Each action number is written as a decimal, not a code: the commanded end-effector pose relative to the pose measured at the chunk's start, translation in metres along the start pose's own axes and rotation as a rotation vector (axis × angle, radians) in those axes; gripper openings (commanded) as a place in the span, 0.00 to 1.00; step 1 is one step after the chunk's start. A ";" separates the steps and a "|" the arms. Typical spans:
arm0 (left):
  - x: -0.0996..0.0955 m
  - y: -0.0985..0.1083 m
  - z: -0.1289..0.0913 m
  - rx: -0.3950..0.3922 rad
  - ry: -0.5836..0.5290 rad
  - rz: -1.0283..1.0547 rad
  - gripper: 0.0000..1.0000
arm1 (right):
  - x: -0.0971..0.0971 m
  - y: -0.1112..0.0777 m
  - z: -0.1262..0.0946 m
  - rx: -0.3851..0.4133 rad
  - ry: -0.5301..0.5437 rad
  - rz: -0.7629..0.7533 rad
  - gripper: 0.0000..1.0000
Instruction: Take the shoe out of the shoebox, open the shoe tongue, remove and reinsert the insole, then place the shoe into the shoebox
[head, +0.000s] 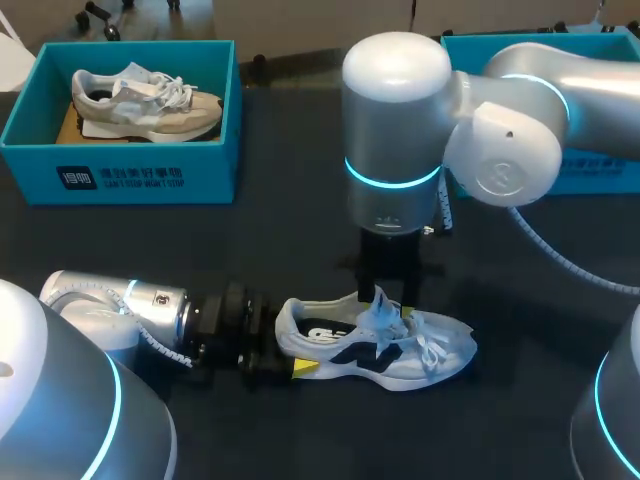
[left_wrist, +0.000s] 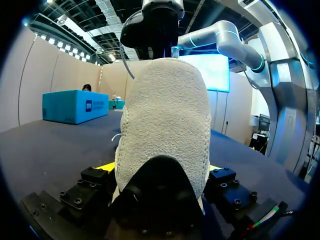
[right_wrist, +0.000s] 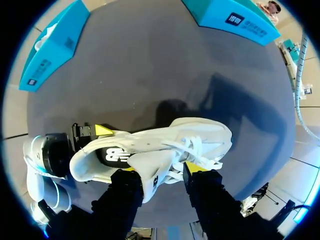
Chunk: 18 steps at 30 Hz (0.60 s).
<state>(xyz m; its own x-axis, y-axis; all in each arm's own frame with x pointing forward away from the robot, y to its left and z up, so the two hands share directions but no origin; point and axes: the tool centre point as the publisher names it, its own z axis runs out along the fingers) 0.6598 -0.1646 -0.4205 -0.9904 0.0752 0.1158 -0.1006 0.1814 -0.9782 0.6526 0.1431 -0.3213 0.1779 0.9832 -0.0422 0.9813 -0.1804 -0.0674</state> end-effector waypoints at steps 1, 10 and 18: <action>0.000 0.002 0.001 -0.002 0.001 -0.001 0.00 | -0.012 0.001 -0.001 0.007 0.050 -0.025 0.41; 0.000 0.002 0.001 -0.002 0.001 -0.001 0.00 | -0.018 0.000 0.001 0.007 0.102 -0.079 0.39; 0.000 0.002 0.001 -0.002 0.001 -0.001 0.00 | -0.016 0.000 0.001 0.032 0.121 -0.118 0.00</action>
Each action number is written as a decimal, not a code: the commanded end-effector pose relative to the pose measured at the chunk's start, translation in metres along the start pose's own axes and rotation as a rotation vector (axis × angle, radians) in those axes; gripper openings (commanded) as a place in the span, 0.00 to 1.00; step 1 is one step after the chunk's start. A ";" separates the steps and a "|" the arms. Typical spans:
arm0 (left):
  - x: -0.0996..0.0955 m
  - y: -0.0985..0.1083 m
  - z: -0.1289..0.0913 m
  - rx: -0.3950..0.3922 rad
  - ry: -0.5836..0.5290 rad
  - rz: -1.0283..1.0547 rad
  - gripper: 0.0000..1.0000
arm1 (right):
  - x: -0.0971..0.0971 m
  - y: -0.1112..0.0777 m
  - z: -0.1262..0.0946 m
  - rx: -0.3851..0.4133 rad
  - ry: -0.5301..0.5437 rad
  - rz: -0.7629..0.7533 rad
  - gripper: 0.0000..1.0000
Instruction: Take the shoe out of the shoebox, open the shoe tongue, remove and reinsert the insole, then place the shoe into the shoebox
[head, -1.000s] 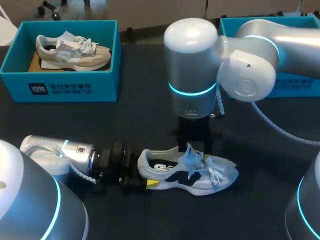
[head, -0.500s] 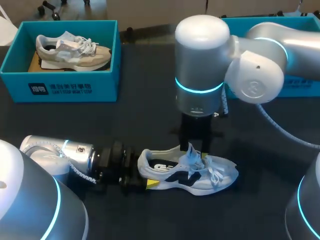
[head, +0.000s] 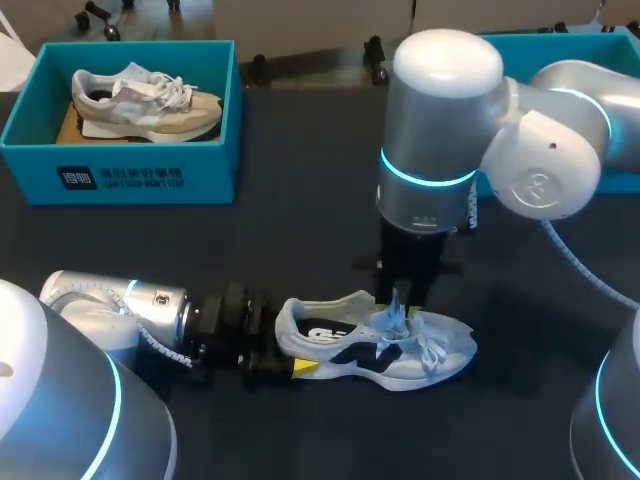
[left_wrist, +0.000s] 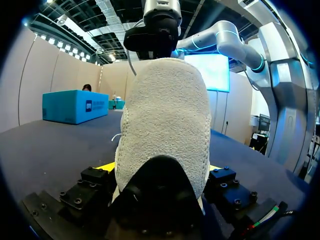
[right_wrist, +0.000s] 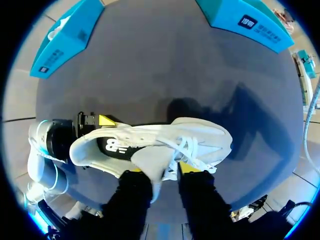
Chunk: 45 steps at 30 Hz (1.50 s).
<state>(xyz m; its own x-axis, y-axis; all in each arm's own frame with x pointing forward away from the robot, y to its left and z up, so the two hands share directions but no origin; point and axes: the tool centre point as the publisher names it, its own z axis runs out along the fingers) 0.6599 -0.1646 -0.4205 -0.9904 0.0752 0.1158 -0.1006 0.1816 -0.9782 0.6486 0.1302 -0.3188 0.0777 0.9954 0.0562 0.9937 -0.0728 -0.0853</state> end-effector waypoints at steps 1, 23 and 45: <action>0.000 0.002 0.001 -0.001 0.001 -0.001 0.00 | -0.003 0.001 0.002 0.014 0.037 -0.017 0.00; 0.000 0.002 0.001 -0.001 0.001 -0.001 0.00 | -0.058 -0.012 -0.001 -0.063 0.296 -0.156 0.00; 0.000 0.002 0.001 -0.001 0.001 -0.001 0.00 | -0.093 -0.016 0.037 -0.189 0.541 -0.222 0.00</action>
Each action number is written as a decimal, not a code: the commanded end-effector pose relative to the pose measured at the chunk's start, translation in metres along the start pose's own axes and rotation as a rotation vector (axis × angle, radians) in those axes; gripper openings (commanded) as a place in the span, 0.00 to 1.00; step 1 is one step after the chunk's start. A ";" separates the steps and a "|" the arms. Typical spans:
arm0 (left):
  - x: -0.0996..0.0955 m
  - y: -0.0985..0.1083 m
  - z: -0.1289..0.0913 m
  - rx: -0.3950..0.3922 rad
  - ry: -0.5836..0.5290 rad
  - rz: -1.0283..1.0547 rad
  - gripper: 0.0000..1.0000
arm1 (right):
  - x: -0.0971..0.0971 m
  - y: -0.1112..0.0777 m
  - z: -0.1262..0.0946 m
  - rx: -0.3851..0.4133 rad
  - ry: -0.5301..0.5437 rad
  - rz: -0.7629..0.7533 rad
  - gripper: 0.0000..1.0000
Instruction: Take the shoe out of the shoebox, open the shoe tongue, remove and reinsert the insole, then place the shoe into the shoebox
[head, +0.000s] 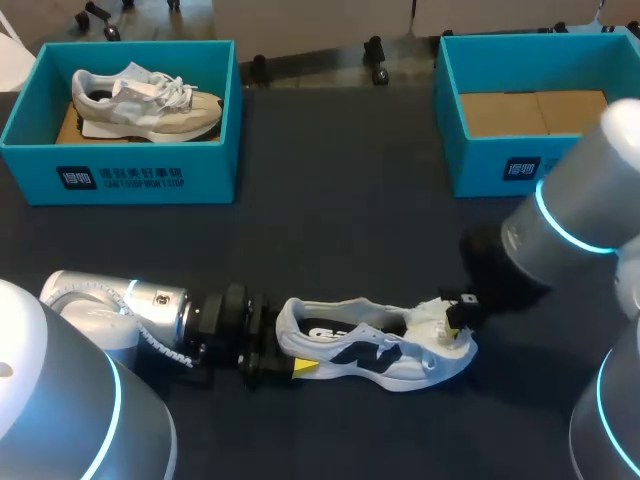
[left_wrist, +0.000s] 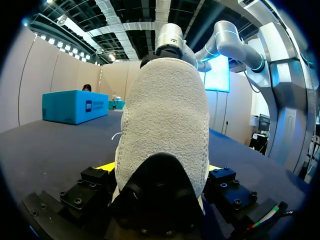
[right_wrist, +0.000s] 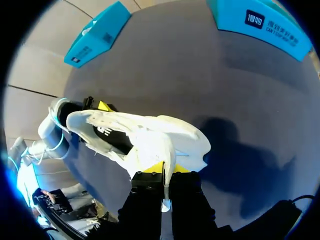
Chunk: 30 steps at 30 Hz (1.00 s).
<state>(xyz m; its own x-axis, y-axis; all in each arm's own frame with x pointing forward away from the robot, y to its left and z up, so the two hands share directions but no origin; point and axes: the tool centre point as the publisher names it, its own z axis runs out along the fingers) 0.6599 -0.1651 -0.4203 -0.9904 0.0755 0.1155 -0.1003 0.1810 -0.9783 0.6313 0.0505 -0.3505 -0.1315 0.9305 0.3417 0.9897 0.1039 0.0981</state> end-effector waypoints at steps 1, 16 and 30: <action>0.000 0.002 0.001 -0.002 0.000 -0.001 0.00 | -0.011 -0.011 0.005 -0.081 0.252 -0.008 0.00; 0.000 0.002 0.001 -0.002 0.000 -0.001 0.00 | -0.016 -0.023 -0.011 -0.097 0.280 0.040 1.00; 0.000 0.002 0.001 -0.002 0.000 -0.001 0.00 | 0.028 -0.016 -0.084 0.033 0.041 0.035 1.00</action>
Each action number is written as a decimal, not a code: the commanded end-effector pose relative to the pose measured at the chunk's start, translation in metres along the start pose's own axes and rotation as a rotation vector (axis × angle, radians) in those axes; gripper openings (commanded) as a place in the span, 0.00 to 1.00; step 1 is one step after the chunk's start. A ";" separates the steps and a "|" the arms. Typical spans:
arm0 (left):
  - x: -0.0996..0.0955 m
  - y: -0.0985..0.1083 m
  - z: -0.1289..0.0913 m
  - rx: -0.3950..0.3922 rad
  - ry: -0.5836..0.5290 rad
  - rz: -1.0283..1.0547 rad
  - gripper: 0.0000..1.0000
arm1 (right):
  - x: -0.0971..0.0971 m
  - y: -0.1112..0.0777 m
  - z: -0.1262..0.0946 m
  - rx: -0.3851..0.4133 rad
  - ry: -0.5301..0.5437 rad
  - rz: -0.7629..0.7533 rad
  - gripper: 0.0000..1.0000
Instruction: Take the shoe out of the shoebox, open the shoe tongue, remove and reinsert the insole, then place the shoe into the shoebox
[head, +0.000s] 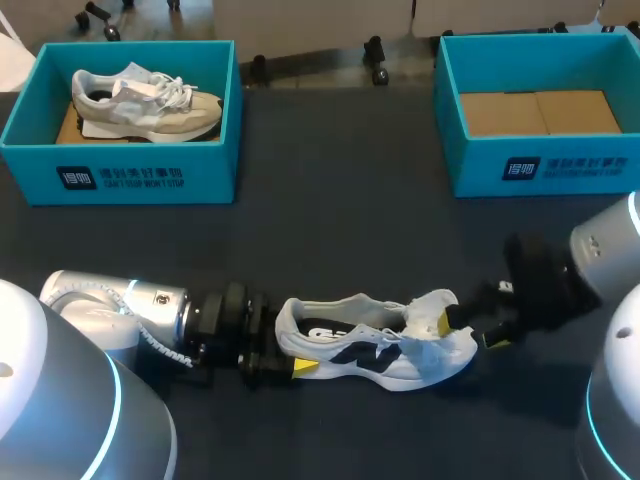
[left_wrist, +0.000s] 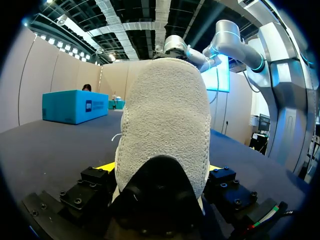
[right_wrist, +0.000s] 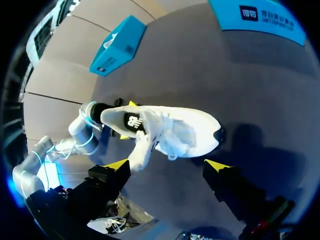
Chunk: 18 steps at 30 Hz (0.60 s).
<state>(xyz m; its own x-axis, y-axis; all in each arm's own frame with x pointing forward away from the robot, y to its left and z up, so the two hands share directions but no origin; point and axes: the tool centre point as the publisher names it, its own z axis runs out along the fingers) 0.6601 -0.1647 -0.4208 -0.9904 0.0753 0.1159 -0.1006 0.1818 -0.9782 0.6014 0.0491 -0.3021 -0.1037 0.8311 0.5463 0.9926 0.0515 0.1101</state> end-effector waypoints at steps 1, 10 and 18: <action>0.000 0.002 0.001 -0.001 0.000 -0.001 0.00 | 0.025 0.013 -0.039 0.079 -0.223 -0.025 1.00; 0.000 0.002 0.001 -0.001 0.000 -0.001 0.00 | 0.067 0.038 -0.058 0.211 -0.472 -0.237 0.97; 0.000 0.002 0.001 -0.001 0.000 -0.001 0.00 | 0.087 0.053 -0.053 0.358 -0.570 -0.527 0.00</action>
<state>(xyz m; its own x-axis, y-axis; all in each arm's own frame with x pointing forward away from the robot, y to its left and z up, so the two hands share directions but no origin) 0.6601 -0.1648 -0.4207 -0.9904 0.0755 0.1159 -0.1006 0.1816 -0.9782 0.6264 0.0762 -0.2023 -0.4648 0.8549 0.2303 0.8847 0.4382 0.1590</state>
